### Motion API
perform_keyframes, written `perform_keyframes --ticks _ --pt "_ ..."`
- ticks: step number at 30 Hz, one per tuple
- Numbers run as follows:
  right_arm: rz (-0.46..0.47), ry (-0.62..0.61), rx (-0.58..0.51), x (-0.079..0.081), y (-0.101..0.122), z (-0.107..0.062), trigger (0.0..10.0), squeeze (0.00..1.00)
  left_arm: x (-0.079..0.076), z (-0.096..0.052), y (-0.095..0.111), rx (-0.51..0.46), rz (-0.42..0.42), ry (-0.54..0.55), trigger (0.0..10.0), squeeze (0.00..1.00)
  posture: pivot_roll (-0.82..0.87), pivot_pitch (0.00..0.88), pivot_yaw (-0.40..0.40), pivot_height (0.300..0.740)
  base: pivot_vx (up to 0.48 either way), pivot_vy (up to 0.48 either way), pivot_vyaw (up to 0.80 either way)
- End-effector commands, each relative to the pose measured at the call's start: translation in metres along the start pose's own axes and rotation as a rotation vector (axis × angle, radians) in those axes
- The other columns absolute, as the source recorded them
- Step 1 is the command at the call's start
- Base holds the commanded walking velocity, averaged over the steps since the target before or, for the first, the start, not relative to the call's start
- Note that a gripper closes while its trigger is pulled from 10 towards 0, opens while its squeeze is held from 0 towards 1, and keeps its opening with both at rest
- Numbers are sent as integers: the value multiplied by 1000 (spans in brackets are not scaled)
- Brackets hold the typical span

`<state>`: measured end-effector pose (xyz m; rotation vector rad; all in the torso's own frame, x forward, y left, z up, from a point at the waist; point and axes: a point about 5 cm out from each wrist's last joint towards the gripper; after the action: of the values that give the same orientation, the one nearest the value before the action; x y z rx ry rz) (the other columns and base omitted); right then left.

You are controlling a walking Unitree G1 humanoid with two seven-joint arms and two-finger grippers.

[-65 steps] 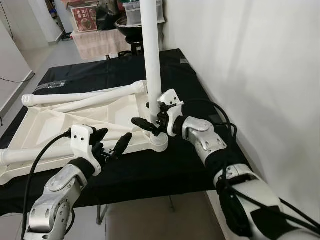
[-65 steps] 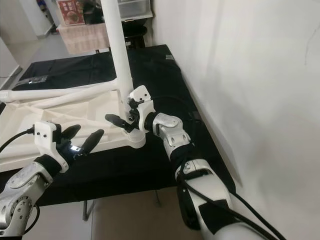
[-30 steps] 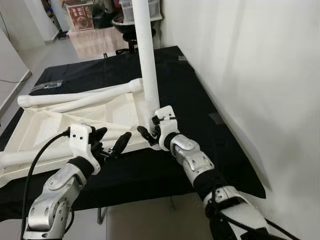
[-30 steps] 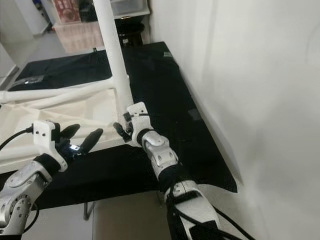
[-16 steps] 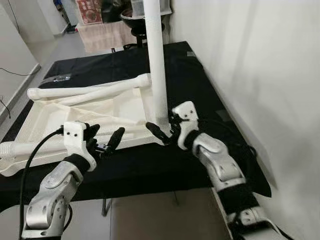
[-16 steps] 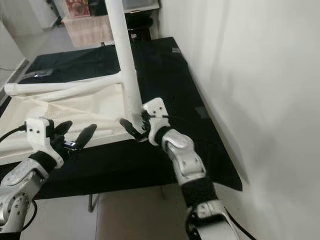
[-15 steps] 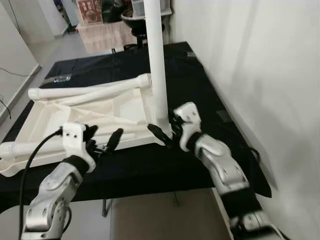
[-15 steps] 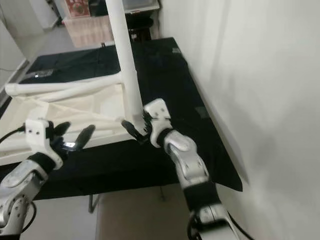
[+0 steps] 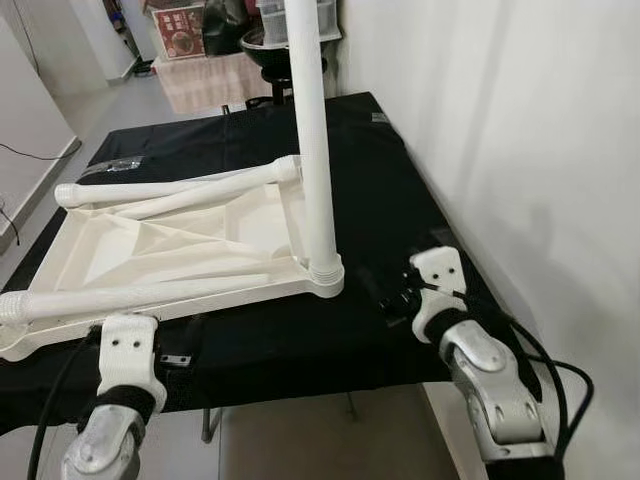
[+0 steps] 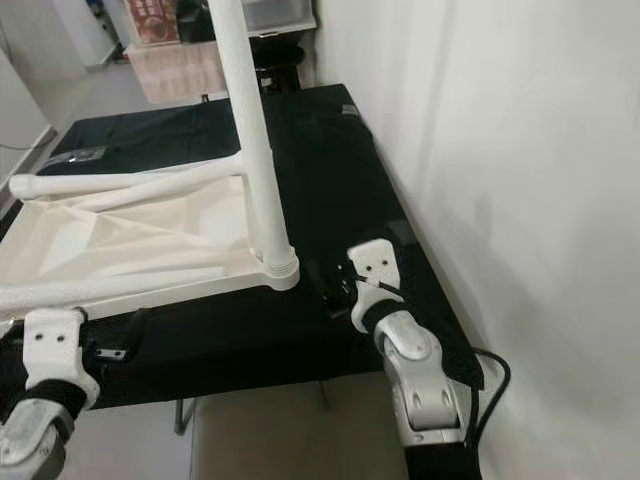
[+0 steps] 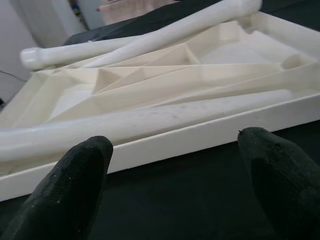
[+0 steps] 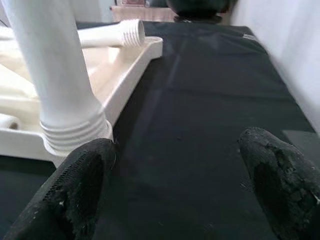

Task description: Building children table

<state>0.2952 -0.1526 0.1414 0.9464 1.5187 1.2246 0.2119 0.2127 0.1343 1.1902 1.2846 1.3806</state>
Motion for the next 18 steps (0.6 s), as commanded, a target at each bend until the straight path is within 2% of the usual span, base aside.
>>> perform_keyframes --ticks 1,8,18 --pt "4 -12 -3 0 2 -2 10000 0 1 0 1 -13 2 20 10000 0 -48 49 50 740 0 0 0" --pt "27 -69 -5 -7 0 -7 10000 0 -4 2 2 -31 4 37 10000 0 -47 49 33 740 0 0 0" --pt "-35 -62 38 -6 0 -4 10000 0 -8 3 3 -52 -2 50 10000 0 -54 55 34 740 0 0 0"
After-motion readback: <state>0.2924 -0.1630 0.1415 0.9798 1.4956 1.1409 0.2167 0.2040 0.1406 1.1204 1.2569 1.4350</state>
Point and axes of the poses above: a point about 5 cm out from each wrist's last joint towards the gripper, its own z axis pointing out of the wrist towards the gripper, its own y axis along the axis of the wrist's last joint, x = y × z, and after that the axes turned 2 degrees about -z, right-handed
